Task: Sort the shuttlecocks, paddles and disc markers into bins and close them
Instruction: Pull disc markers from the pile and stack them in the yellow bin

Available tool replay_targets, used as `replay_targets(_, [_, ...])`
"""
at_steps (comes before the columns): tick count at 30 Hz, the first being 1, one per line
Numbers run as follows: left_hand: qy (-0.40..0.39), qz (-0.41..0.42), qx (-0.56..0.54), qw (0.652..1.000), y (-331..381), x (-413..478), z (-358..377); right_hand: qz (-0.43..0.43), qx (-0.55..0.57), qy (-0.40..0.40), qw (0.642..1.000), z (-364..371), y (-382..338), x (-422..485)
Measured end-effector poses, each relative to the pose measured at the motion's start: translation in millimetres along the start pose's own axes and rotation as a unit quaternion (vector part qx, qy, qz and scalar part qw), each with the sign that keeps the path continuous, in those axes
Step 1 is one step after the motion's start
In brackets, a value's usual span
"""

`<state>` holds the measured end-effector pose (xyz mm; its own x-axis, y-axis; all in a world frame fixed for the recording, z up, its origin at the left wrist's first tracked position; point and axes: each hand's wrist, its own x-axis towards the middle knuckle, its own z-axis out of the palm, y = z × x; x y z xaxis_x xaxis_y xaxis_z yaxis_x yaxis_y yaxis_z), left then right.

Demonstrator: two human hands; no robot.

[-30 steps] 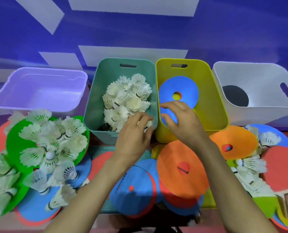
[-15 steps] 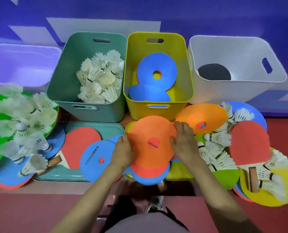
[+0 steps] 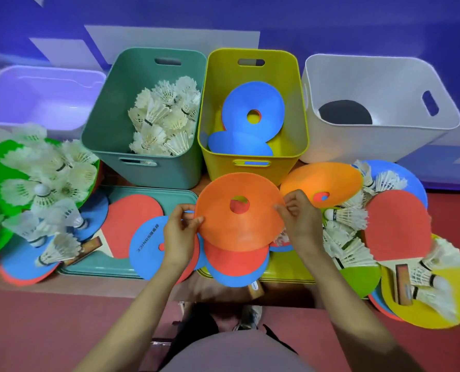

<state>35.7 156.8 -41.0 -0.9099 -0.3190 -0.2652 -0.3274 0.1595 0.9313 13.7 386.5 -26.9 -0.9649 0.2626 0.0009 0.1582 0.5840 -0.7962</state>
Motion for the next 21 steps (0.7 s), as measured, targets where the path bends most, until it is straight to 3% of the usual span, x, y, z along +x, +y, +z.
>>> replay_targets(3, [0.034,0.044,-0.01,0.998,6.5,-0.5,-8.6,-0.025,0.037,0.026,0.999,-2.1,-5.6,-1.7])
replay_targets(7, [0.064,0.081,-0.052,0.993,31.5,1.6,-12.3,-0.128,0.034,0.081,0.988,-9.0,-20.2,2.8])
replay_targets(12, [0.102,0.128,-0.048,0.985,62.4,9.3,-17.0,-0.175,0.081,0.176,0.965,-22.4,-54.0,30.5])
replay_targets(17, [0.084,0.153,0.048,0.983,93.8,26.3,-27.6,-0.172,0.097,0.167,0.966,-30.1,-91.4,67.4])
replay_targets(21, [0.039,0.146,0.129,0.98,123.3,47.8,-35.2,-0.227,0.029,0.165,0.959,-22.3,-115.0,102.2])
